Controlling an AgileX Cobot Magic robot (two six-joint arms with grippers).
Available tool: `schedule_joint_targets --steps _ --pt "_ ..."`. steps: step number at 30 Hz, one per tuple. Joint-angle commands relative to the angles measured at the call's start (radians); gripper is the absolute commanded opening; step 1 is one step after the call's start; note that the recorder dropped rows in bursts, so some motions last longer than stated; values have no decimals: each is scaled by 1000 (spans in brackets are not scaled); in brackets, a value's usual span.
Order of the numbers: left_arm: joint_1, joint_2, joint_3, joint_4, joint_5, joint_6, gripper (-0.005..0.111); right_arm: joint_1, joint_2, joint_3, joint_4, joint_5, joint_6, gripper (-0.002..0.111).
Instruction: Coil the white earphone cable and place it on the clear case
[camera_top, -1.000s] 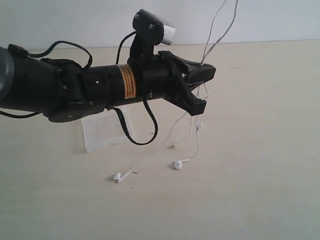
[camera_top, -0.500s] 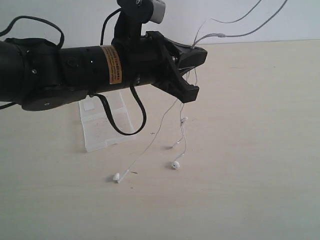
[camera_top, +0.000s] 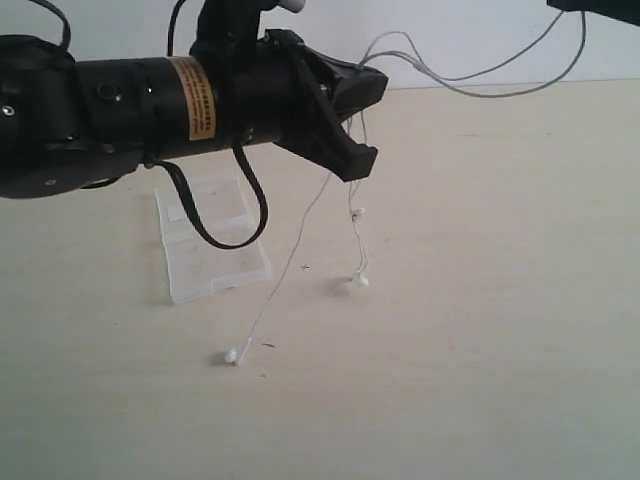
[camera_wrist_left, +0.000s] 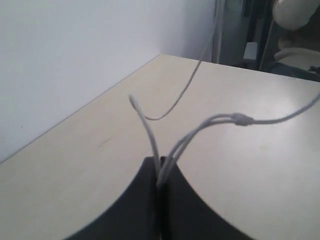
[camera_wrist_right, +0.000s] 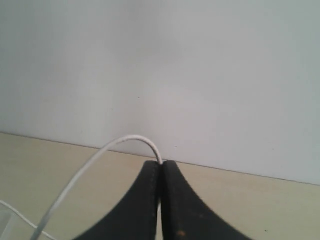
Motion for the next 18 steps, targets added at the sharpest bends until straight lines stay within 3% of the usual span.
schedule_joint_targets --steps 1,12,18 --pt "14 -49 2 1 65 7 0 -4 -4 68 20 -120 13 0" --pt "14 -78 2 1 84 2 0 -3 17 172 6 -200 90 0" --pt "14 -78 2 -2 86 3 0 -3 31 256 -183 -271 287 0"
